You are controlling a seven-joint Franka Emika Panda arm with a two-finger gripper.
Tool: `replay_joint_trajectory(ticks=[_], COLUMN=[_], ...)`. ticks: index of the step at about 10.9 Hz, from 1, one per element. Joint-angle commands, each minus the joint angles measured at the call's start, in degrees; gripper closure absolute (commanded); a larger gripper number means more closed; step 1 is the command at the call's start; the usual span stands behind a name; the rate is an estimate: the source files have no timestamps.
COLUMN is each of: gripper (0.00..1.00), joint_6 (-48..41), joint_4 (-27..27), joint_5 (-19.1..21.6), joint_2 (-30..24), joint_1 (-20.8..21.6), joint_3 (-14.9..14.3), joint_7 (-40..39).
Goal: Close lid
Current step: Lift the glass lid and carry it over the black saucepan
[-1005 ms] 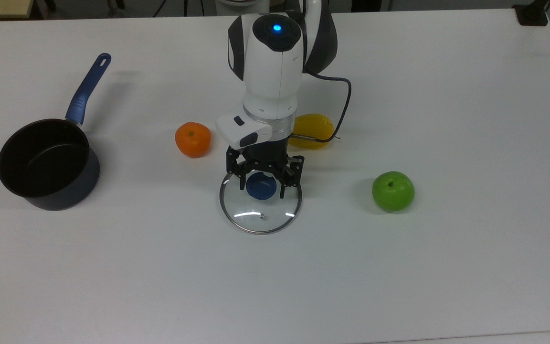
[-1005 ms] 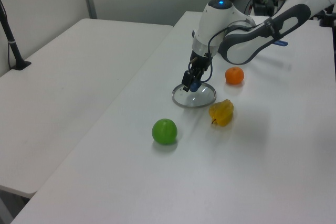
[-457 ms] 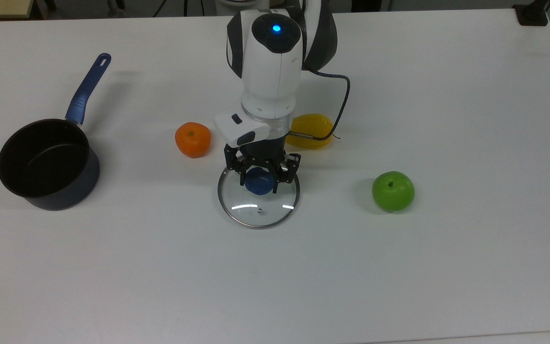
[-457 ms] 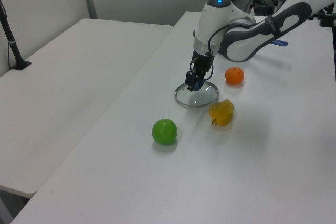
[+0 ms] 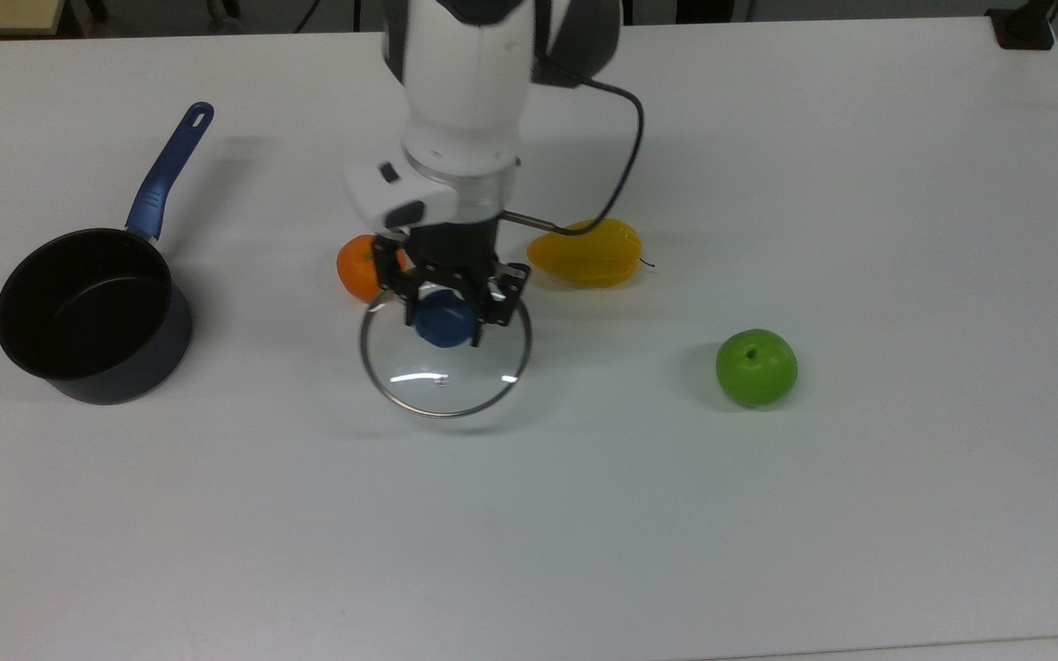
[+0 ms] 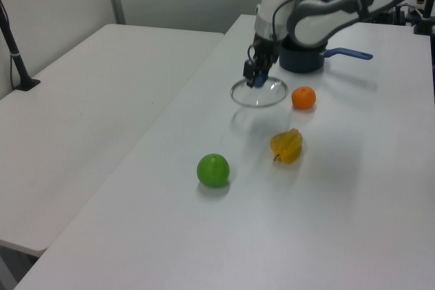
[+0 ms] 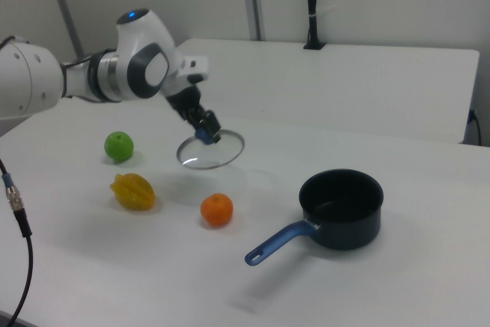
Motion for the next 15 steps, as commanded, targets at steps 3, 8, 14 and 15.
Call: replay_joint_trajectory(ticks=[3, 8, 14, 15], gripper=[0.54, 0.54, 0.54, 0.54], joint_6=[-6.83, -6.04, 2.64, 3.71], joint_4=[5.24, 6.39, 6.3, 6.22], joint_5=[0.06, 11.48, 11.49, 11.49], joint_2=[-2.62, -1.74, 3.36, 3.45], joint_1=[-12.51, -27.65, -28.81, -28.63], joint_3=[0.05, 0.14, 0.23, 0.23], joint_7=[-12.81, -28.98, -29.36, -29.27])
